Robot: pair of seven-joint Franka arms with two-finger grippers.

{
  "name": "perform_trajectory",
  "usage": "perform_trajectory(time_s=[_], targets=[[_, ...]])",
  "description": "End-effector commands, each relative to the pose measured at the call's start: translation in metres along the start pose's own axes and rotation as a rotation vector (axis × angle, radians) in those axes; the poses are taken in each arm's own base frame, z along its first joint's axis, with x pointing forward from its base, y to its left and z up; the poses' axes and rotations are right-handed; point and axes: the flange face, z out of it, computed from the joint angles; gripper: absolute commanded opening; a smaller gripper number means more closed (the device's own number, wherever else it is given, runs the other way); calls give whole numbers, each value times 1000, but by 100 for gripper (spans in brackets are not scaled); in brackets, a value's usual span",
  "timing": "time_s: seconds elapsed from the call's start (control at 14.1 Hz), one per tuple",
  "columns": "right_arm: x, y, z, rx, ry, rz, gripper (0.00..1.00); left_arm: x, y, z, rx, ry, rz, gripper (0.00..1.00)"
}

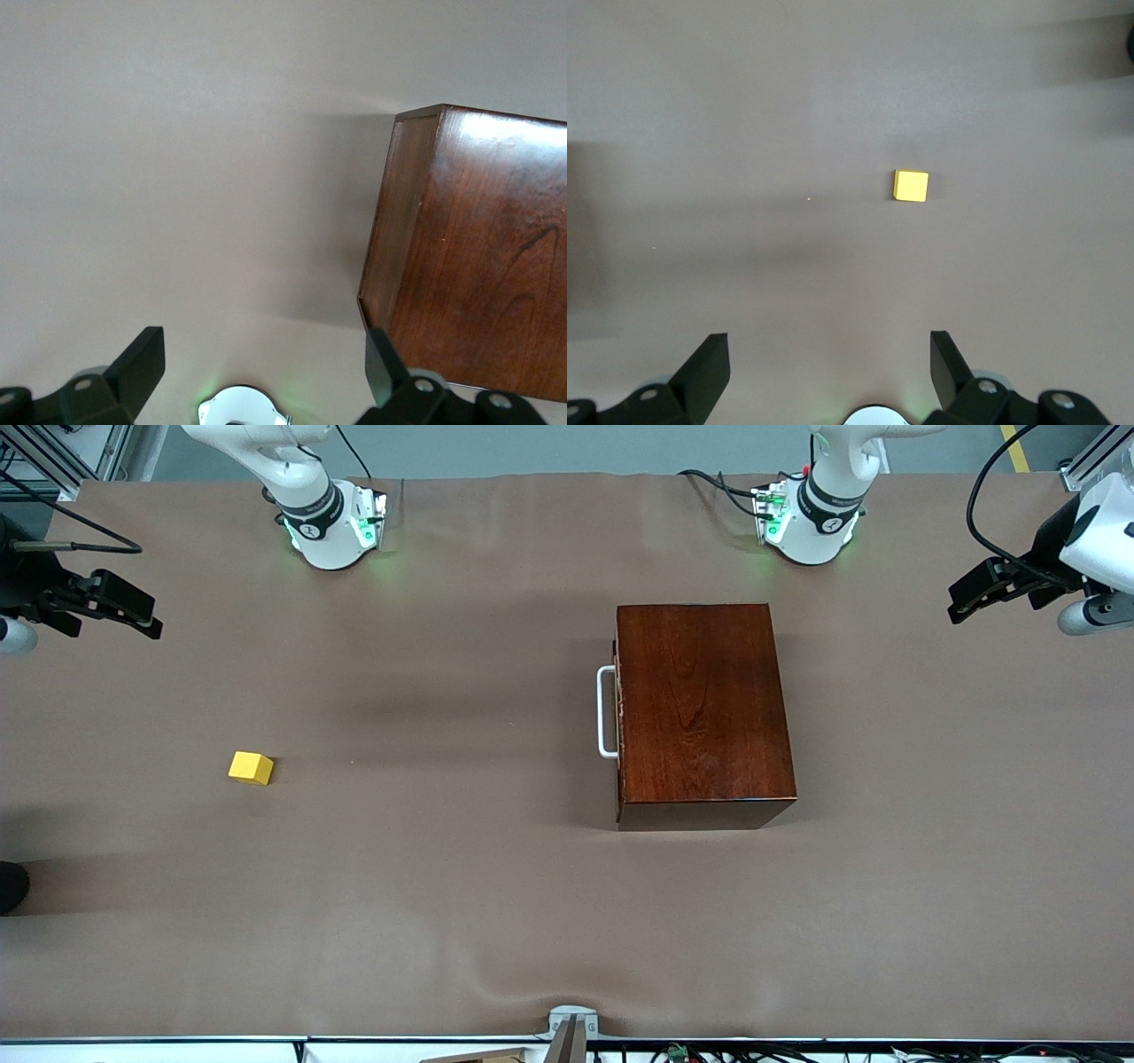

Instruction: Open drawer, take yellow block, close drawer

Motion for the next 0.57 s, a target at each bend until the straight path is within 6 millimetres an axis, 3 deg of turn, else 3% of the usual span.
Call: perform_trajectory(time_s=[0.0,0.5], targets=[[-6,-4,-2,-8,9,-15,100,-1,-2,-7,-2,12,15,100],[-6,-4,-2,-6,10,-16,100,-6,0,-14,0,7,19,100]])
